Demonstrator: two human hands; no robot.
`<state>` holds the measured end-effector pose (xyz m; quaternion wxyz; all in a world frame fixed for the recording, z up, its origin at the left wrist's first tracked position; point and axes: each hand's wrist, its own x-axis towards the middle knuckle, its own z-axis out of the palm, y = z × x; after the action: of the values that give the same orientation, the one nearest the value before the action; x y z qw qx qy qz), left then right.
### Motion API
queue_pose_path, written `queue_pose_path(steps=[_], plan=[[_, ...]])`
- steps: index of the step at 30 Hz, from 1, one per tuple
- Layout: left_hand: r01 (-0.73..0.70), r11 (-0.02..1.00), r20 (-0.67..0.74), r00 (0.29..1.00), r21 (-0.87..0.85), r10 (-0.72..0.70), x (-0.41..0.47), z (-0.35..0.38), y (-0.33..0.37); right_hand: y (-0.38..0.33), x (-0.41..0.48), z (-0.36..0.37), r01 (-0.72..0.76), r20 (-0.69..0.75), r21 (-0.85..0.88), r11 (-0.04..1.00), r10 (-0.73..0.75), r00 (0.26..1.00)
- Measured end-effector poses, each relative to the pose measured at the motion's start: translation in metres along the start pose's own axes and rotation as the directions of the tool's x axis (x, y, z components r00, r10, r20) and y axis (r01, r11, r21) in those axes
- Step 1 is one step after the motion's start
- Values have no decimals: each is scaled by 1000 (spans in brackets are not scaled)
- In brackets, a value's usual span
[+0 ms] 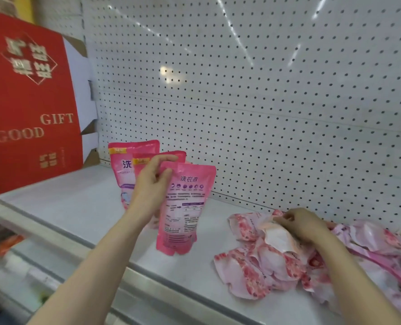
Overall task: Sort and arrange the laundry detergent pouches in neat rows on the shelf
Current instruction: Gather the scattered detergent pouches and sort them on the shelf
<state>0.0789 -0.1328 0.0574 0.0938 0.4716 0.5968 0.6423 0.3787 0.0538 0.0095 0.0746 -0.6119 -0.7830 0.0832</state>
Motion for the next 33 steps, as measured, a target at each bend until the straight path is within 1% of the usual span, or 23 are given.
queue_pose_path(steps=[2,3,4,5,6,7,9,10,11,12,13,14,15,17,18,20,22,23,24,25,27,30,33], plan=[[-31,999,-16,999,18,32,0,-2,-4,-3,-6,-4,-2,27,48,999,1,1000],[-80,994,-36,996,81,83,1,-4,-5,-4,-9,-5,5,34,59,998,-7,999],[-154,968,-67,983,199,170,1,-5,-5,-5,-12,-6,6,36,72,997,-9,999],[-242,906,-88,953,348,289,0,-4,-2,-5,-14,-6,3,40,82,997,-6,999],[-332,819,-85,905,469,416,-3,-1,2,-7,-17,-5,-5,47,81,997,1,999],[-418,738,-62,849,529,525,-8,4,7,-7,-19,-5,-11,55,52,999,8,998],[-586,626,41,746,515,665,-22,21,15,-7,-19,-5,-44,47,-54,998,46,998],[-657,589,115,707,470,697,-30,32,16,-6,-18,-5,-78,43,-100,992,83,996],[-702,577,196,689,417,697,-37,45,15,-5,-18,-7,-118,51,-121,986,124,991],[-715,596,281,696,367,661,-44,59,13,-4,-19,-10,-151,65,-111,982,159,985],[-691,644,369,721,327,586,-50,72,13,-2,-19,-13,-165,85,-72,984,171,982],[-639,706,467,747,306,474,-56,84,12,1,-20,-16,-165,98,-5,986,164,982],[-577,753,566,752,317,338,-59,95,11,5,-21,-20,-161,92,76,984,154,984],[-469,777,707,706,420,43,-62,110,5,11,-26,-29,-155,43,268,951,149,988],[-417,783,735,674,461,-74,-65,112,1,12,-29,-34,-141,15,372,917,146,989],[-317,820,750,634,476,-190,-74,108,-7,9,-35,-48,-58,-71,599,799,126,990],[-285,829,760,607,481,-232,-86,101,-11,-3,-38,-64,85,-201,755,650,106,974],[-311,815,765,602,488,-228,-91,98,-11,-12,-36,-71,157,-265,781,604,92,960],[-352,795,768,605,494,-209,-95,95,-11,-23,-34,-76,219,-316,783,582,68,946],[-386,780,770,611,493,-184,-98,92,-12,-35,-31,-79,270,-353,770,578,32,935],[-397,776,763,626,490,-162,-101,84,-12,-63,-23,-77,344,-397,719,604,-49,916],[-324,803,736,648,500,-197,-101,63,-18,-99,-9,-63,408,-444,620,670,-130,887],[-271,821,712,668,503,-216,-102,35,-29,-125,0,-49,451,-446,600,661,-191,874]])
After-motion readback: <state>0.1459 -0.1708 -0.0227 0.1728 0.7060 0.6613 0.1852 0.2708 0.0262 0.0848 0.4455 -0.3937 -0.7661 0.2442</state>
